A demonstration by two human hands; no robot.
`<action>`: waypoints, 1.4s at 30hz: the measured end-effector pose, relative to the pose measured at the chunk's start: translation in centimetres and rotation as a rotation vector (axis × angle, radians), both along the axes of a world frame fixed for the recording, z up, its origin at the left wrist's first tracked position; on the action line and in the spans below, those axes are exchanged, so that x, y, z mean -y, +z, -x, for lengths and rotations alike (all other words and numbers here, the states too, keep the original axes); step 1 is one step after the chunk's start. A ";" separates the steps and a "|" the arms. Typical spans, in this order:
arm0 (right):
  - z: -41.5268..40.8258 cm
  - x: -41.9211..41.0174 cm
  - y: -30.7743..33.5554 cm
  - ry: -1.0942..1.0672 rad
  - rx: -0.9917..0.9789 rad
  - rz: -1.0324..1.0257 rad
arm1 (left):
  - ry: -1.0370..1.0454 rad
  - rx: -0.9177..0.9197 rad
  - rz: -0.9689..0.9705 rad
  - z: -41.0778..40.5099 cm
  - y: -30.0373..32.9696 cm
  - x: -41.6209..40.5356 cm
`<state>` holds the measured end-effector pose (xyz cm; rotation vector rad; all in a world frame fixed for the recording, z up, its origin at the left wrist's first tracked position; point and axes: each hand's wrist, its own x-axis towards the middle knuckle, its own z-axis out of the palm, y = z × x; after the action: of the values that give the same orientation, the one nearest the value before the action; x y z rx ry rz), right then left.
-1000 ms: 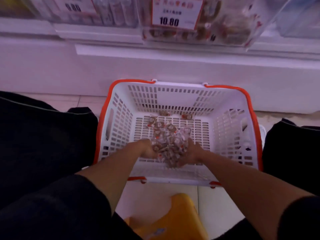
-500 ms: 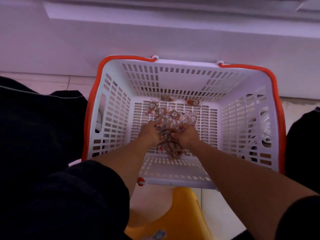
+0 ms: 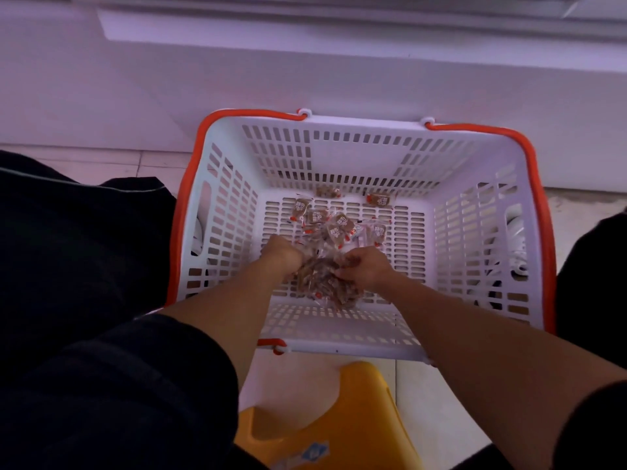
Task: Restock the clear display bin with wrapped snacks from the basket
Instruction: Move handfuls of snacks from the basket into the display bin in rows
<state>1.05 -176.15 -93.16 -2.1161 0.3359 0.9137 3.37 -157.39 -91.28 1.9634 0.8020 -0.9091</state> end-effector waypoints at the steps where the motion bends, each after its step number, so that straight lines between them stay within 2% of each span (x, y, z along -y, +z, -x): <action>1: -0.1 0.1 0.4 0.011 0.012 0.019 | 0.005 -0.041 0.019 -0.1 0.5 -0.4; 4: -1.0 1.4 2.8 -0.056 -0.133 -0.060 | 0.036 -0.193 0.164 -0.3 2.3 -1.8; 7: -2.5 3.6 6.3 -0.042 -0.291 -0.205 | 0.093 -0.339 0.453 -0.5 4.9 -2.6; 10: -4.2 4.8 10.5 -0.037 -0.330 -0.304 | 0.076 -0.319 0.644 -1.4 7.5 -2.5; 12: -5.5 5.0 13.9 -0.026 -0.332 -0.353 | 0.007 -0.251 0.701 -2.5 10.4 -2.2; 14: -6.7 4.8 18.2 0.102 -0.314 -0.347 | -0.107 -0.178 0.727 -4.1 14.6 -1.8; 17: -7.9 4.7 26.0 0.300 -0.185 -0.315 | -0.293 -0.099 0.751 -6.4 23.0 -1.6; 20: -8.4 4.9 34.2 0.335 0.011 -0.432 | -0.438 0.028 0.694 -7.5 31.6 -1.5; 23: -8.6 4.6 40.5 0.125 0.345 -0.713 | -0.490 0.177 0.740 -7.9 38.0 -1.0; 26: -9.4 3.2 42.7 -0.046 0.647 -0.859 | -0.337 0.329 0.871 -8.5 41.1 0.7; 29: -11.0 2.2 43.1 -0.063 0.810 -0.776 | -0.224 0.499 0.870 -9.7 41.5 2.4; 32: -12.5 3.2 43.8 0.124 1.023 -0.426 | -0.211 0.590 0.782 -11.0 41.7 3.2; 36: -13.5 4.5 43.5 0.322 1.114 -0.132 | -0.191 0.627 0.828 -12.3 42.0 3.4; 38: -14.1 4.6 43.4 0.325 1.125 -0.105 | -0.209 0.644 0.820 -12.7 42.2 3.4; 42: -14.8 5.4 44.4 0.275 0.995 -0.252 | -0.306 0.717 0.756 -14.1 43.5 2.8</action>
<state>15.81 -181.53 -48.80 -2.1206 -0.5567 -0.0432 17.42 -160.19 -47.82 1.5462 -0.2442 -0.4845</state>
